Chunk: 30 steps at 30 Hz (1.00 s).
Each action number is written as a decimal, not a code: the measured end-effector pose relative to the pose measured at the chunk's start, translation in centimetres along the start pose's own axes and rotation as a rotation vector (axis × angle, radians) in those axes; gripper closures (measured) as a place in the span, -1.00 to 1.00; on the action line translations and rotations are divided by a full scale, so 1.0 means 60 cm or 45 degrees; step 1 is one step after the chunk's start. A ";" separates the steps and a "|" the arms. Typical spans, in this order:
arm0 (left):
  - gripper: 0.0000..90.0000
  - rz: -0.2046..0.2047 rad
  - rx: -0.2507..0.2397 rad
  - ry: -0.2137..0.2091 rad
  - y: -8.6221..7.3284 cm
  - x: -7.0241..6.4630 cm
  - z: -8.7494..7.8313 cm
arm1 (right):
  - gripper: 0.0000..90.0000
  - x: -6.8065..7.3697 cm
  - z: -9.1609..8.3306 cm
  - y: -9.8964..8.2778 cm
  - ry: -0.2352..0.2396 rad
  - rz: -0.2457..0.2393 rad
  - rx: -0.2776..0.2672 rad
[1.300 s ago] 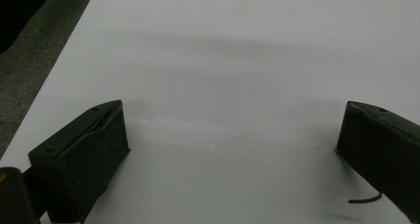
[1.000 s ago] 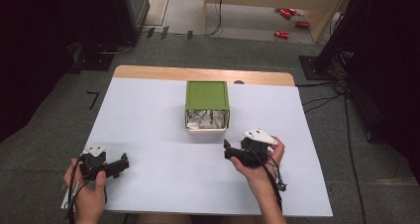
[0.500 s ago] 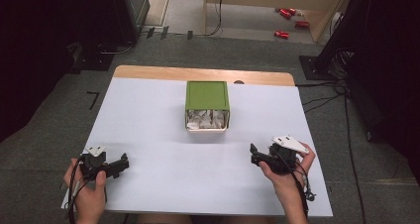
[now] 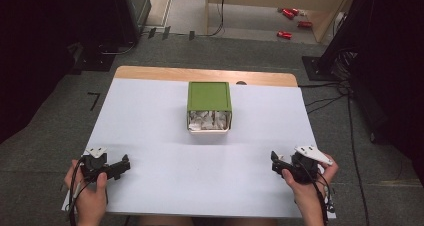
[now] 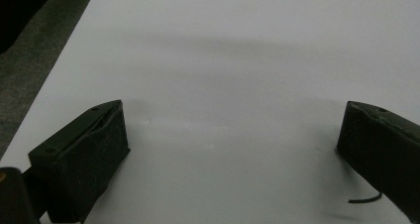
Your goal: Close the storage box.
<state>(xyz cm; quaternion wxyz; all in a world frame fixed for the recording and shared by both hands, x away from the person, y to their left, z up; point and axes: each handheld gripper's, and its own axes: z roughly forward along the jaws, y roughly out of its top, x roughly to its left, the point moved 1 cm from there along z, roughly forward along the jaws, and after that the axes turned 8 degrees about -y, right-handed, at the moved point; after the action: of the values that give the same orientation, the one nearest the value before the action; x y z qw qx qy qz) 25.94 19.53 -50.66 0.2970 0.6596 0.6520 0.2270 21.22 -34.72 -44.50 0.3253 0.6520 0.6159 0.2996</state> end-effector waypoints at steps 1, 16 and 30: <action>-1.00 0.000 0.000 0.000 0.000 0.000 0.000 | -0.68 -0.006 0.000 -0.003 0.000 0.000 0.005; -1.00 0.000 -0.001 0.001 0.000 0.000 0.000 | -0.67 -0.080 0.006 -0.051 -0.075 0.031 0.052; -1.00 0.000 -0.001 0.001 0.000 0.000 0.000 | -0.65 -0.131 0.021 -0.100 -0.141 0.082 0.123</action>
<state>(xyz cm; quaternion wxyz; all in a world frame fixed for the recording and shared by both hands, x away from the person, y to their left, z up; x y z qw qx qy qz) 25.94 19.52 -50.66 0.2969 0.6595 0.6520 0.2276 18.09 -42.44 -49.94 0.3174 0.7019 0.5895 0.2432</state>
